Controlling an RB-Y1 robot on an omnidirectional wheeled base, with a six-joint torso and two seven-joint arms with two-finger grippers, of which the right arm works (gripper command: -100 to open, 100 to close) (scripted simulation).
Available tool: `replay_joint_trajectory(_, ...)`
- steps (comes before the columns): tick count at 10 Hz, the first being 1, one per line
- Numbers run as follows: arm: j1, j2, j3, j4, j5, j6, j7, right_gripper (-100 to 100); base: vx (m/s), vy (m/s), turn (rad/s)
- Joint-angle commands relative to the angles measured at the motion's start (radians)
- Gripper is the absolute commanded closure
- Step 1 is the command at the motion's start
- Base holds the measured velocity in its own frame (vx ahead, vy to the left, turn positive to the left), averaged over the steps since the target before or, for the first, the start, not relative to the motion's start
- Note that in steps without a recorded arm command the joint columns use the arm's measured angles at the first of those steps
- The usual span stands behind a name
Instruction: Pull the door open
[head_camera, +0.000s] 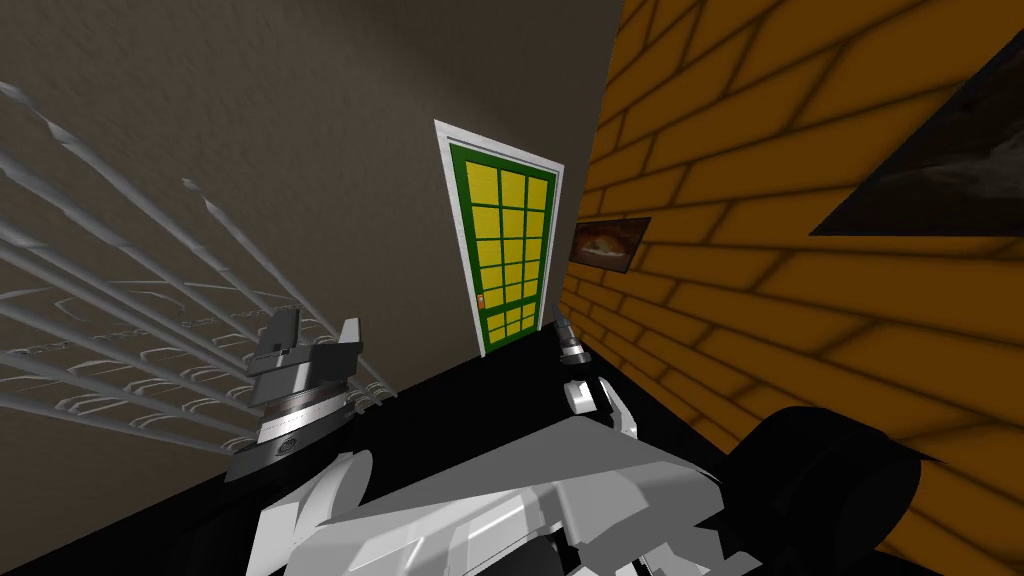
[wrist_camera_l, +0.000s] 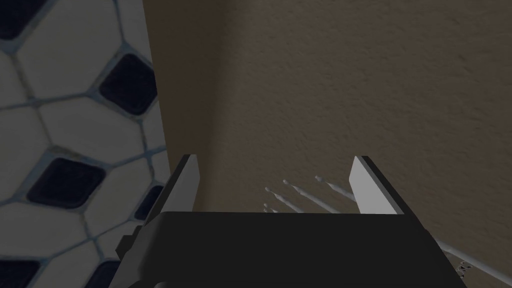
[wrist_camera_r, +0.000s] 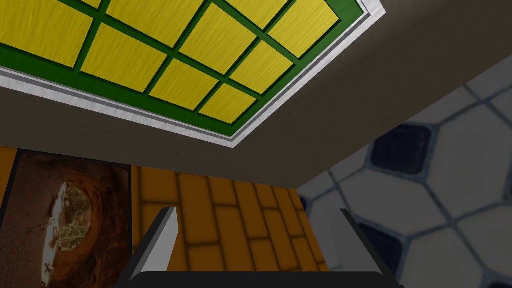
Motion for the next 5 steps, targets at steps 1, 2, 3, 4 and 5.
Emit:
replay_joint_trajectory(1,-0.006,-0.003,-0.002,0.034,0.004,-0.01,0.036,-100,0.125,0.053,0.072)
replay_joint_trajectory(2,-0.01,-0.005,-0.004,0.057,0.007,-0.017,0.057,-100,0.112,0.059,0.077)
replay_joint_trajectory(3,-0.015,-0.007,-0.006,0.081,0.009,-0.023,0.078,-100,0.101,0.066,0.079)
replay_joint_trajectory(4,-0.019,-0.009,-0.008,0.104,0.012,-0.03,0.1,-100,0.104,0.042,0.065)
replay_joint_trajectory(5,-0.023,-0.01,-0.01,0.128,0.014,-0.037,0.122,-100,0.117,0.035,0.075)
